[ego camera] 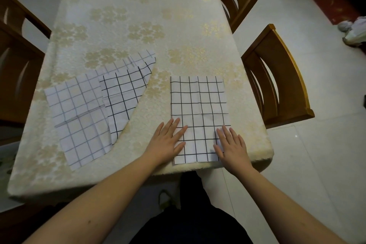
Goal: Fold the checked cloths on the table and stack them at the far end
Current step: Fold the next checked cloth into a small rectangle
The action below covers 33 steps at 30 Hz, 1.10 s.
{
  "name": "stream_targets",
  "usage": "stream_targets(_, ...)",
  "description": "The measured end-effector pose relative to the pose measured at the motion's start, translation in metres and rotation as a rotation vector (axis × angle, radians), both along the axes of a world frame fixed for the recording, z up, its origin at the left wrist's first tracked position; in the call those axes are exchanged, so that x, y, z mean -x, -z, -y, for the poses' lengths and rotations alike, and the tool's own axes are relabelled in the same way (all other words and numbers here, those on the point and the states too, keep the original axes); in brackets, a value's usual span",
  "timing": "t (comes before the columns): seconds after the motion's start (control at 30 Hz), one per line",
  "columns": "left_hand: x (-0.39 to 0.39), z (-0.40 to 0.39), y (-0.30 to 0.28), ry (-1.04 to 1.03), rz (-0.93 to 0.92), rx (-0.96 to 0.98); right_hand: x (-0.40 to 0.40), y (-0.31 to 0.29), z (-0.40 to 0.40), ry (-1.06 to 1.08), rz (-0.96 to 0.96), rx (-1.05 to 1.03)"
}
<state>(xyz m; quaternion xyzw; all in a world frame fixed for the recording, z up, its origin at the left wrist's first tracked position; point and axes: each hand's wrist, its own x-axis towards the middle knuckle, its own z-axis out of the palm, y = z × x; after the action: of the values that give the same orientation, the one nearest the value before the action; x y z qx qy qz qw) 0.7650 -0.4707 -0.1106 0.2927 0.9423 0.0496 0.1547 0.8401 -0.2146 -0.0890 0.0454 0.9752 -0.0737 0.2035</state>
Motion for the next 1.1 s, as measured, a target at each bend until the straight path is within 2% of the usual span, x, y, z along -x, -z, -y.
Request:
stream_targets(0.17,-0.003,0.016,0.003,-0.052,-0.05,-0.06,-0.01,0.002,-0.002,-0.01,0.016,-0.014)
stream_targets(0.4,-0.004,0.027,0.002,-0.011,0.015,0.027,-0.011,0.0,-0.005,-0.031,0.006,-0.008)
stream_targets(0.53,-0.005,0.02,-0.006,-0.025,-0.059,-0.033,-0.015,0.0,-0.001,-0.061,-0.011,-0.002)
stream_targets(0.73,-0.037,0.018,0.005,0.26,-0.115,-0.174,-0.024,-0.004,0.01,-0.071,-0.035,0.04)
stream_targets(0.9,-0.058,0.033,0.013,0.296,-0.126,-0.158,-0.033,-0.007,0.018,-0.089,-0.114,0.067)
stream_targets(1.1,-0.059,0.04,0.01,0.351,-0.162,-0.117,-0.045,-0.002,0.03,-0.23,-0.116,0.075)
